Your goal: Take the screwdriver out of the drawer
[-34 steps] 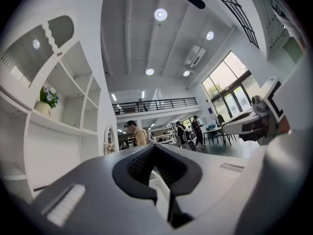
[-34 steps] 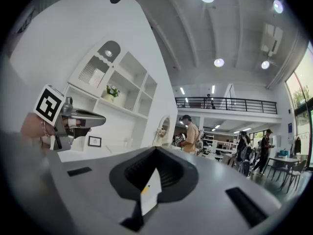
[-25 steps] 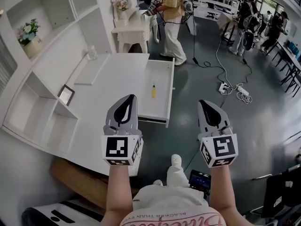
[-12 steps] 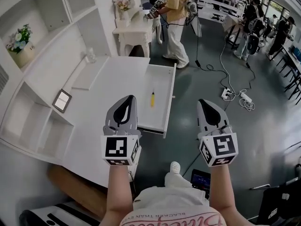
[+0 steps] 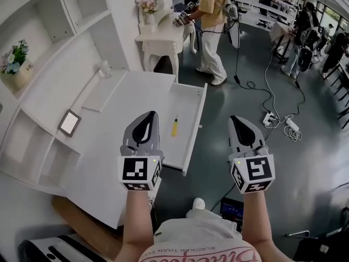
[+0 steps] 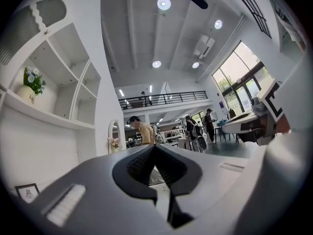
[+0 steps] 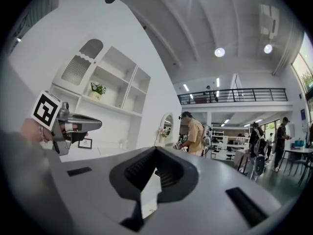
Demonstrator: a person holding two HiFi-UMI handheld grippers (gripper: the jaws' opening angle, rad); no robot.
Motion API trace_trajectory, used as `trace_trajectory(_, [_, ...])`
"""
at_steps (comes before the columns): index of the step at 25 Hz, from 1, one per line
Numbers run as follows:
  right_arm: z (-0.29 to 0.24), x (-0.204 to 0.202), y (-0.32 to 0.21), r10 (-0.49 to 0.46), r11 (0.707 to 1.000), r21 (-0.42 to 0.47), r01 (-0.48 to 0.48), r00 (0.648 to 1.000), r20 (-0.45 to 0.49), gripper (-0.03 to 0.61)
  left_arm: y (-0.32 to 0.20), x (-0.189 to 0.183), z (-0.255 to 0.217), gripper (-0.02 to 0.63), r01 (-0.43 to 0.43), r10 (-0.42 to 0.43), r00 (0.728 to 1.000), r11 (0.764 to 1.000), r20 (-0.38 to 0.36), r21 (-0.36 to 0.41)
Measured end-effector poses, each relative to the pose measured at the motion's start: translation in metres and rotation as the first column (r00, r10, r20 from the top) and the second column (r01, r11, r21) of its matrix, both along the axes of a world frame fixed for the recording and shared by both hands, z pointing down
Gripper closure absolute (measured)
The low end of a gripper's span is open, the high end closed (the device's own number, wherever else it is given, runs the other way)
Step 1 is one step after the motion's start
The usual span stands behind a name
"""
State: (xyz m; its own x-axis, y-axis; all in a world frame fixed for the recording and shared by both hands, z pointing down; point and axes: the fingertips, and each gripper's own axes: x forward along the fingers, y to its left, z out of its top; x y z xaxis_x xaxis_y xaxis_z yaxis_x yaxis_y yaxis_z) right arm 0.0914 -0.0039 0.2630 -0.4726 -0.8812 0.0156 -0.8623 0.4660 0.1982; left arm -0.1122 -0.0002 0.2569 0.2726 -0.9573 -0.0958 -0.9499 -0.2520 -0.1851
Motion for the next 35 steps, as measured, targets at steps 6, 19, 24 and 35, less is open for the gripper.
trace_trajectory(6, [0.010, 0.025, -0.035, -0.032, 0.999, -0.025, 0.032, 0.999, 0.004, 0.572, -0.034, 0.024, 0.009, 0.604, 0.030, -0.029, 0.999, 0.999, 0.014, -0.029])
trace_trajectory(19, [0.055, 0.029, -0.089, -0.058, 0.989, -0.134, 0.061, 0.998, 0.023, 0.572, -0.077, 0.029, 0.052, 0.604, 0.053, -0.048, 0.998, 0.988, 0.039, -0.144])
trace_trajectory(24, [0.078, 0.029, -0.110, -0.037, 0.981, -0.189, 0.037, 0.999, 0.006, 0.572, -0.104, 0.028, 0.082, 0.604, 0.035, -0.031, 0.999, 0.976, 0.022, -0.217])
trace_trajectory(35, [0.163, 0.019, -0.156, -0.001, 0.924, -0.381, -0.020, 0.999, -0.053, 0.572, -0.157, 0.022, 0.197, 0.604, -0.039, 0.030, 0.999, 0.873, -0.026, -0.486])
